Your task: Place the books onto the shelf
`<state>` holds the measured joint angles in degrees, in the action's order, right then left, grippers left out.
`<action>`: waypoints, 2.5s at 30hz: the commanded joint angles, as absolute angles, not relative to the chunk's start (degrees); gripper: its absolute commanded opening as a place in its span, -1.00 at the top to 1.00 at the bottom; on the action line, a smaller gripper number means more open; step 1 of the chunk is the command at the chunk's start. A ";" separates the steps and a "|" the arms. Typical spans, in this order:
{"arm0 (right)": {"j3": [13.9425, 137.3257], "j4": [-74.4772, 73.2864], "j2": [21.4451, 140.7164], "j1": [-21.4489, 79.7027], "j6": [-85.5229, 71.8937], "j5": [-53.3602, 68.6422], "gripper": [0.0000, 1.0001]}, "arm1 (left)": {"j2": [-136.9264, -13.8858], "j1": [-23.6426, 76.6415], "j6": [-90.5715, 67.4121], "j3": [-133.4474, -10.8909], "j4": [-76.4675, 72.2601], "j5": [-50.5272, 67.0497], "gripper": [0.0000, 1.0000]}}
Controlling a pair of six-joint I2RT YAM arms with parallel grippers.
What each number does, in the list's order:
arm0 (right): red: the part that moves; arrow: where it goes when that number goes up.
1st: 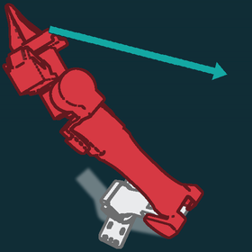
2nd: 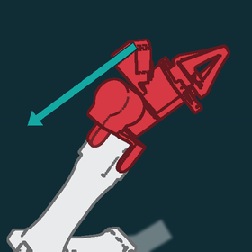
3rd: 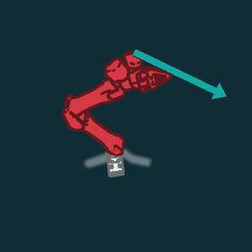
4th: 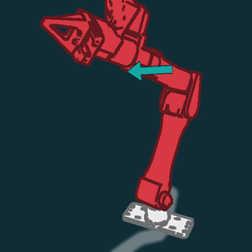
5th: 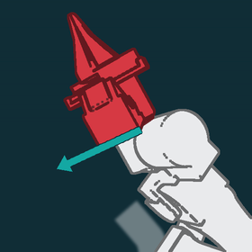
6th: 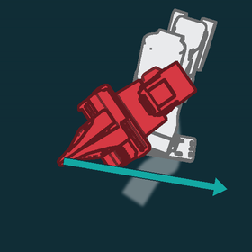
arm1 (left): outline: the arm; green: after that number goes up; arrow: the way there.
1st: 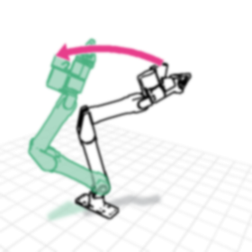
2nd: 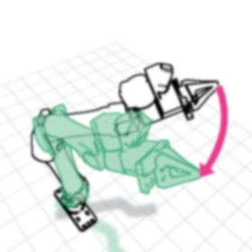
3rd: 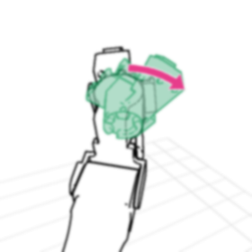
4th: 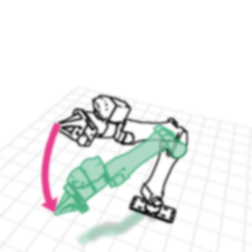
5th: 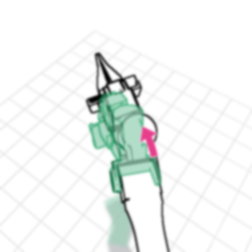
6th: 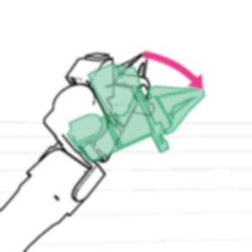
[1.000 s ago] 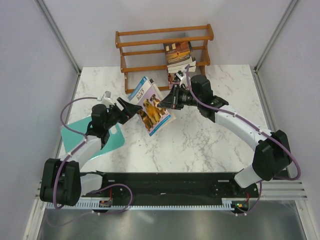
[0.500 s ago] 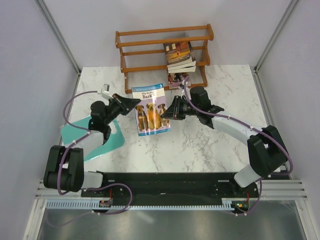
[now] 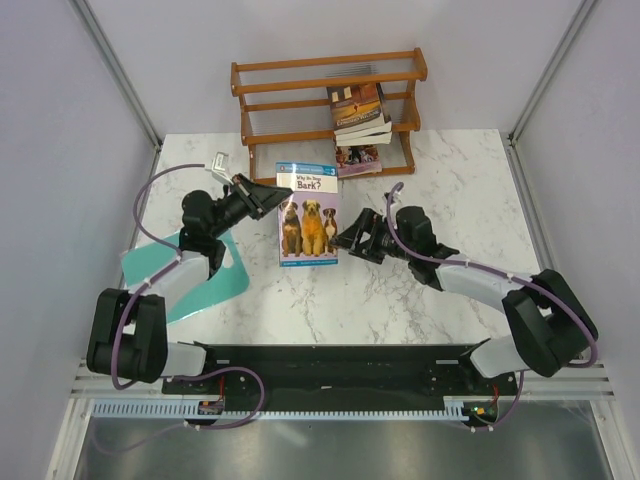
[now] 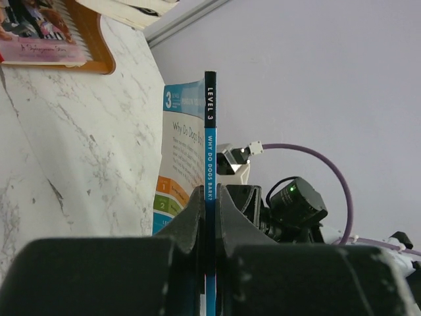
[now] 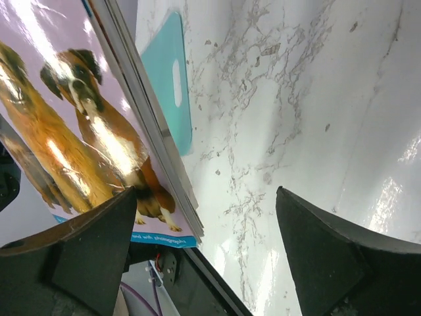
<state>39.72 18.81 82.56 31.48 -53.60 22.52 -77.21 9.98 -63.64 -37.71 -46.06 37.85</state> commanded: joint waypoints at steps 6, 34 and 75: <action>32.87 37.17 75.59 30.76 -60.47 19.77 -0.95 | -83.40 10.02 -71.62 -43.94 -57.65 40.52 0.96; 29.27 59.82 85.51 30.76 -71.45 23.55 -0.87 | -95.01 10.37 -83.49 -45.62 -75.84 40.78 0.96; 46.84 34.71 100.11 27.07 -55.02 37.62 0.86 | -61.27 3.08 -30.59 -53.43 3.07 19.00 -1.00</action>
<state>44.07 32.03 97.93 27.59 -55.59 34.11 -64.79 3.75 -37.04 -50.30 -7.57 28.47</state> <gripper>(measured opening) 0.145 0.996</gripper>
